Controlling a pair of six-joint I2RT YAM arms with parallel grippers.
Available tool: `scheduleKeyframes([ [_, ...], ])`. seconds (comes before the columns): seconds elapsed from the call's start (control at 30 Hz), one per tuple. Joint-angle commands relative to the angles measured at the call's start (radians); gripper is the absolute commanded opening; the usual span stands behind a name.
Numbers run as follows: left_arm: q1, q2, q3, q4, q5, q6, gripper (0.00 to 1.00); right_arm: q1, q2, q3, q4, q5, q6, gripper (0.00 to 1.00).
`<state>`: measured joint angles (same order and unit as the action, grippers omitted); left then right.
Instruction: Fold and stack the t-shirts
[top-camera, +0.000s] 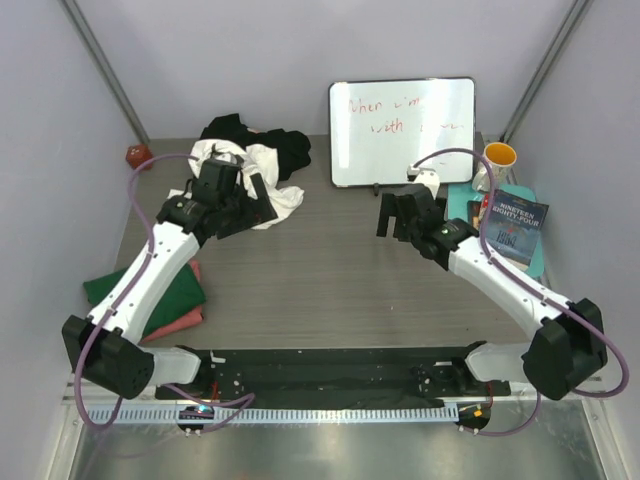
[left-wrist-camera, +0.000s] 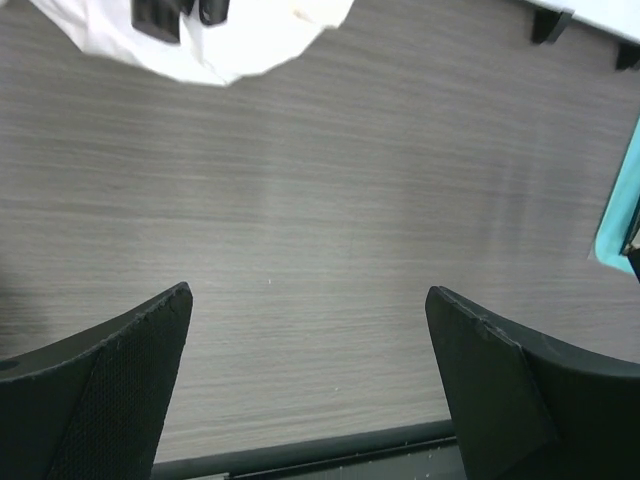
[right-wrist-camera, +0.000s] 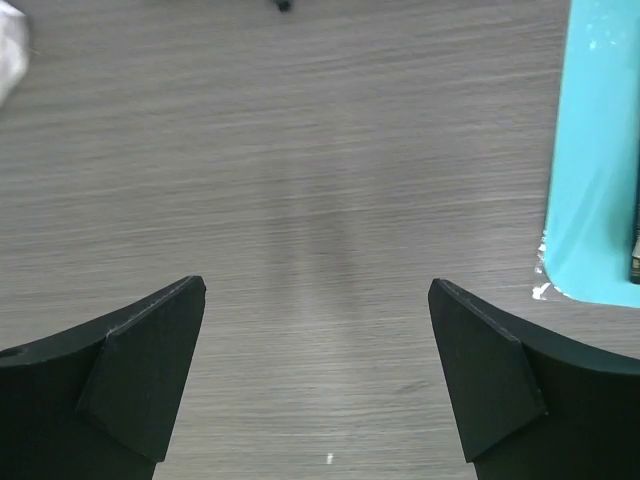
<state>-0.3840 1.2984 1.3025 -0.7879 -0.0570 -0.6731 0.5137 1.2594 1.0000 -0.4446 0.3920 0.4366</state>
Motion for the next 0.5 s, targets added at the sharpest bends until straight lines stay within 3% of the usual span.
scheduleKeyframes([
  [0.0, 0.008, -0.005, -0.022, 0.068, 0.075, -0.016, 1.0, 0.002, 0.082, 0.078, -0.014, 0.088, -0.102, 1.0],
  [0.27, 0.066, -0.08, -0.094, 0.071, 0.025, -0.031, 1.0, -0.049, 0.17, 0.184, 0.038, 0.113, -0.278, 1.0],
  [0.47, 0.085, -0.119, -0.164, 0.115, 0.043, -0.063, 1.0, -0.347, 0.302, 0.282, 0.2, -0.074, -0.227, 1.0],
])
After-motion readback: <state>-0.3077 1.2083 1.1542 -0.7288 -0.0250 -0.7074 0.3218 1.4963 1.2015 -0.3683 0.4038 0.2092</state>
